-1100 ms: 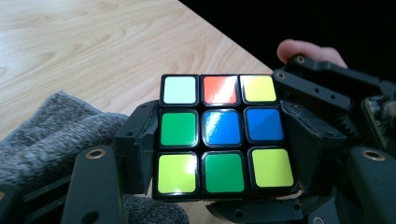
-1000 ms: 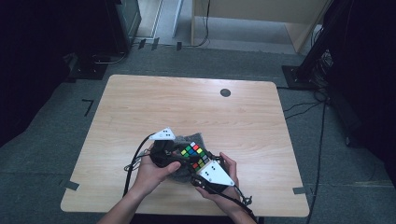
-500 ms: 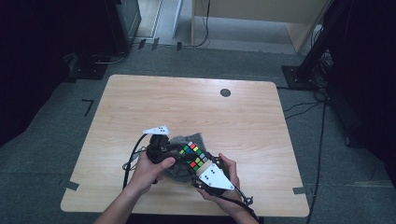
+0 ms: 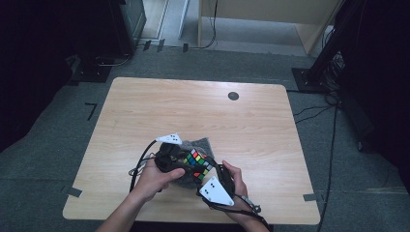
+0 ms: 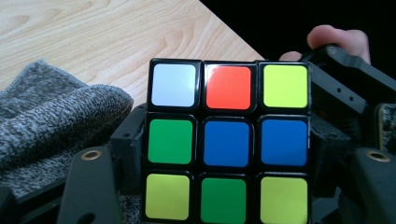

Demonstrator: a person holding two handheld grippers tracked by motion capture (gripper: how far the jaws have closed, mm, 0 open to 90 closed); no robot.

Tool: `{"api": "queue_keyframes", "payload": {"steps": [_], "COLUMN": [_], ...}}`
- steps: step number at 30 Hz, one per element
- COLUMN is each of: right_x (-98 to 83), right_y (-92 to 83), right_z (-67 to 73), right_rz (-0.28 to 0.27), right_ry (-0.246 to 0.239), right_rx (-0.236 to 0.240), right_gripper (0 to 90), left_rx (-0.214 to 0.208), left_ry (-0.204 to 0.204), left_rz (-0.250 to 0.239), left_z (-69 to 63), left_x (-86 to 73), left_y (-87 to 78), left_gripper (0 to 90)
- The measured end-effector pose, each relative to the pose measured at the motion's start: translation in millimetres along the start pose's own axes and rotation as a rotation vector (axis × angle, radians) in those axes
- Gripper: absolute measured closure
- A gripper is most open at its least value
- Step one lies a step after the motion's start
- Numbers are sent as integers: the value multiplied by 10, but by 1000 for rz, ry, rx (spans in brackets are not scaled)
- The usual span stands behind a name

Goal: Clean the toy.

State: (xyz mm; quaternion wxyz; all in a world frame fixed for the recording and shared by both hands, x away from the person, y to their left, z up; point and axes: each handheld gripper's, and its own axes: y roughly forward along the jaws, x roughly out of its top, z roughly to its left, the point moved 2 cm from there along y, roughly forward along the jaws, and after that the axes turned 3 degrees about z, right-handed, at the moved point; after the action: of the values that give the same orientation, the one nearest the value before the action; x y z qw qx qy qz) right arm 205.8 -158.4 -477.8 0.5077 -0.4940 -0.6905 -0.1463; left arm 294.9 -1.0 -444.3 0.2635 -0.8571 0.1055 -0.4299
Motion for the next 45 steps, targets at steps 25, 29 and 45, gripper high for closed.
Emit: {"api": "queue_keyframes", "payload": {"steps": [25,29,45], "right_x": [95,106,-248], "right_y": [490,696,929], "right_z": [-52,39,-29], "right_rz": [129,160,399], "right_ry": [366,376,375], "right_rx": [305,347,332], "right_gripper": [190,156,434], "left_rx": [311,330,409], "left_ry": [85,124,186], "left_rz": [-328,-330,-367], "left_z": [389,406,467], "left_x": [-188,-224,-283], "left_y": [-774,-755,-709], "left_gripper": [337,338,340]}}
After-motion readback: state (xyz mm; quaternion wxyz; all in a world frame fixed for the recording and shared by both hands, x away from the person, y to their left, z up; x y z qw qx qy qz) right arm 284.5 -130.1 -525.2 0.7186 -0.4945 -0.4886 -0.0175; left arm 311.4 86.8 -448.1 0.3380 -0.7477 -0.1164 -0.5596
